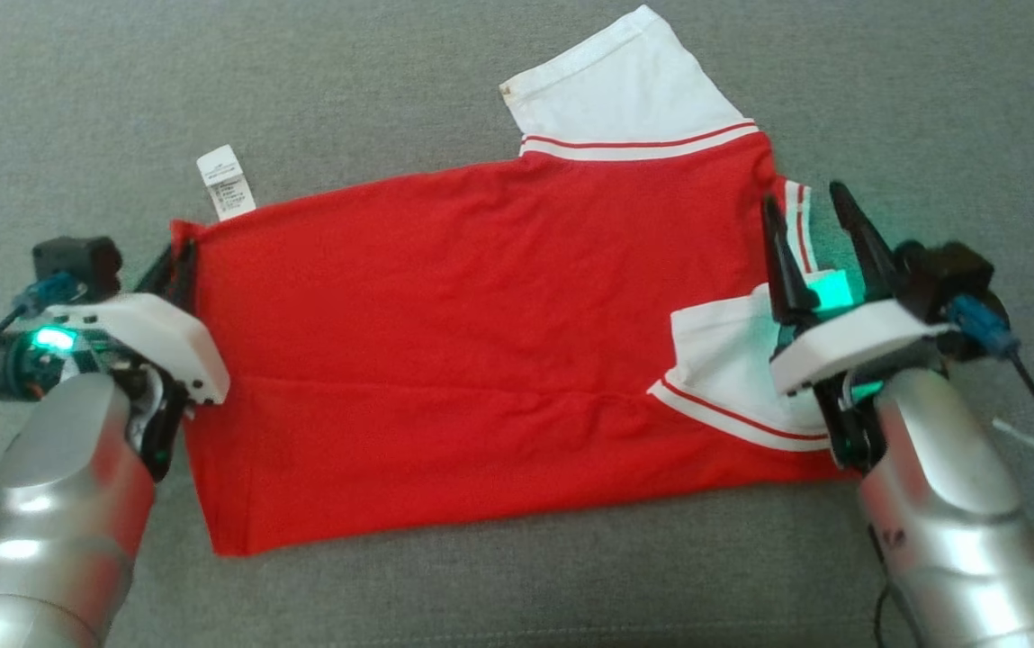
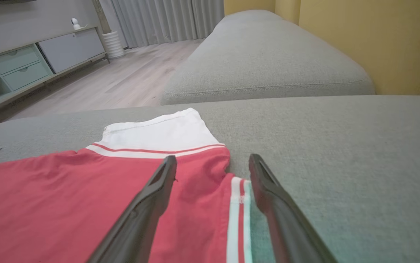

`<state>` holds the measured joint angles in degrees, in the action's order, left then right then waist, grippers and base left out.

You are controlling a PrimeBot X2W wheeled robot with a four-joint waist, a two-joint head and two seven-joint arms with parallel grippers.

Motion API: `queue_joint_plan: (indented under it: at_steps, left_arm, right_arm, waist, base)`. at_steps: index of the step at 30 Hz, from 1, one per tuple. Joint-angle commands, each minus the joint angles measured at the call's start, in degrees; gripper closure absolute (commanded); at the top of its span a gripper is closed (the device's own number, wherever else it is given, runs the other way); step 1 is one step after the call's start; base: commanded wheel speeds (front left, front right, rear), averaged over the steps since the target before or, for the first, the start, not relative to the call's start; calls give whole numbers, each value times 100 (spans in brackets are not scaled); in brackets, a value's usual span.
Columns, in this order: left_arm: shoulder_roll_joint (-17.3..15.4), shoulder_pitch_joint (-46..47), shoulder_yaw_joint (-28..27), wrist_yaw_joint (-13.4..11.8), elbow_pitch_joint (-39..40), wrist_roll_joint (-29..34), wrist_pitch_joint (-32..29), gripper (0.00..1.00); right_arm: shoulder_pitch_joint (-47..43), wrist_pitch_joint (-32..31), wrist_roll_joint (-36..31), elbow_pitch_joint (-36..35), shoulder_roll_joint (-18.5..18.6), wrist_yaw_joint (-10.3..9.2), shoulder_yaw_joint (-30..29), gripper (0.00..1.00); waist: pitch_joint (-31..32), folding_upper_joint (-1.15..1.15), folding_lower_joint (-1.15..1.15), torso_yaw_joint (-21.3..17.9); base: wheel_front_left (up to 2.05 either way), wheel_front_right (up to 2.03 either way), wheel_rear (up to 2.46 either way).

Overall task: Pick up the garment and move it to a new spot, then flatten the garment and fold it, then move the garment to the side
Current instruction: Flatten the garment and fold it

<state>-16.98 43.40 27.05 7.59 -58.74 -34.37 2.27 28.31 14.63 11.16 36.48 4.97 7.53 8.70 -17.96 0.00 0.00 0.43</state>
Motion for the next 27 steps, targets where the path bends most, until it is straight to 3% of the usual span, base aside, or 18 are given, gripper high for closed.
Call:
queue_joint_plan:
  at_steps: [1,9,14,20,27]
  left_arm:
    - [-289,307,34,-10,191,-110,123,100]
    - [-177,619,638,-10,408,-321,488,100]
    - [99,905,1086,-10,511,-518,661,100]
    - [455,1153,1634,-10,485,-834,825,100]
    - [764,1395,2158,-10,417,-1222,988,100]
  right_arm:
    - [362,35,45,-11,63,-4,240,0]
    - [1476,-717,69,914,339,-4,531,0]
    - [2320,-1370,371,1726,545,-4,213,0]
    - [3136,-2009,167,2618,837,-4,166,0]
    - [3812,-2242,-417,3300,1146,-4,130,0]
  waist:
    - [-33,0,0,65]
    - [-157,0,0,508]
    - [-294,0,0,1028]
    - [-453,0,0,1607]
    - [-687,0,0,2004]
  base:
    - [0,0,0]
    - [0,0,0]
    - [0,0,0]
    - [0,0,0]
    - [0,0,0]
